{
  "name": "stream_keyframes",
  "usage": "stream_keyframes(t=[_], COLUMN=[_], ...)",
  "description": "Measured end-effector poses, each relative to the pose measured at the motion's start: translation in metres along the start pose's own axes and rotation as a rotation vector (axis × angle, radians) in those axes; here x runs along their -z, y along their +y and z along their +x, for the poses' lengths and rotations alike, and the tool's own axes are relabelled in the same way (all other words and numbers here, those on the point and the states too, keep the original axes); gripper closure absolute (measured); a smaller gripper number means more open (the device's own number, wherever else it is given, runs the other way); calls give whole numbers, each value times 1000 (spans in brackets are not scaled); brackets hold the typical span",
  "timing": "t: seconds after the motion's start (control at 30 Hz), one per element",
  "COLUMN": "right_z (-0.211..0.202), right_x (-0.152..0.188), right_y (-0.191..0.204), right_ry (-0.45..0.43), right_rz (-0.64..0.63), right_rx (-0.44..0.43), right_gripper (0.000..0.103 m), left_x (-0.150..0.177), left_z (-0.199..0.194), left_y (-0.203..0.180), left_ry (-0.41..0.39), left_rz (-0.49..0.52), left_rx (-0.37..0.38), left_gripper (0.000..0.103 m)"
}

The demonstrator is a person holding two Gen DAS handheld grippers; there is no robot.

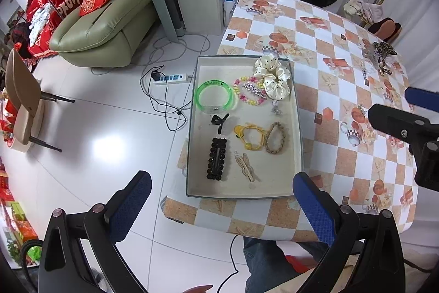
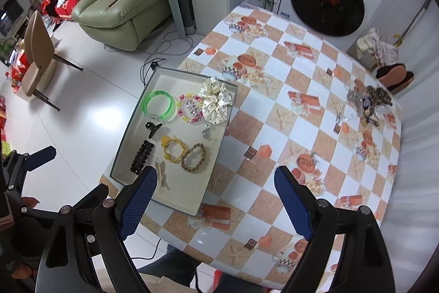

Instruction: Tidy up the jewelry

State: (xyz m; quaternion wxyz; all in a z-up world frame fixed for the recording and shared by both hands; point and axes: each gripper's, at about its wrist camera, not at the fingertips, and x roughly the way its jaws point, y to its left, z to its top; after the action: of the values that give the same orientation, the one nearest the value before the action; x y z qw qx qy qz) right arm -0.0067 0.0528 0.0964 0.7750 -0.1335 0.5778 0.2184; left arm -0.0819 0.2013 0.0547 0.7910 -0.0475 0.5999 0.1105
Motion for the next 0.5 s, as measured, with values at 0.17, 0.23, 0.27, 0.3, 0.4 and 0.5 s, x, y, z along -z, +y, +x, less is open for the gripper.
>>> stream_keyframes(t=[0.17, 0.23, 0.27, 0.3, 0.4, 0.5], right_z=[-4, -4, -4, -4, -5, -6], right_x=[-2, -2, -2, -2, -2, -2], right_y=[-1, -1, -1, -1, -2, -2], right_ry=[-16, -16, -16, -17, -20, -19], right_rz=[-3, -5, -5, -5, -3, -2], right_rx=[12, 11, 11, 11, 13, 12], right_gripper=[14, 14, 14, 14, 14, 14], left_x=[-1, -1, 0, -1, -1, -1], left_z=[-2, -3, -3, -3, -5, -6], left_y=[-3, -4, -4, -4, -5, -5], left_ry=[-1, -2, -2, -3, -9, -9], left_rz=[9, 11, 9, 9, 9, 10], left_rx=[-6, -10, -10, -11, -15, -17], left_gripper=[0, 0, 0, 0, 0, 0])
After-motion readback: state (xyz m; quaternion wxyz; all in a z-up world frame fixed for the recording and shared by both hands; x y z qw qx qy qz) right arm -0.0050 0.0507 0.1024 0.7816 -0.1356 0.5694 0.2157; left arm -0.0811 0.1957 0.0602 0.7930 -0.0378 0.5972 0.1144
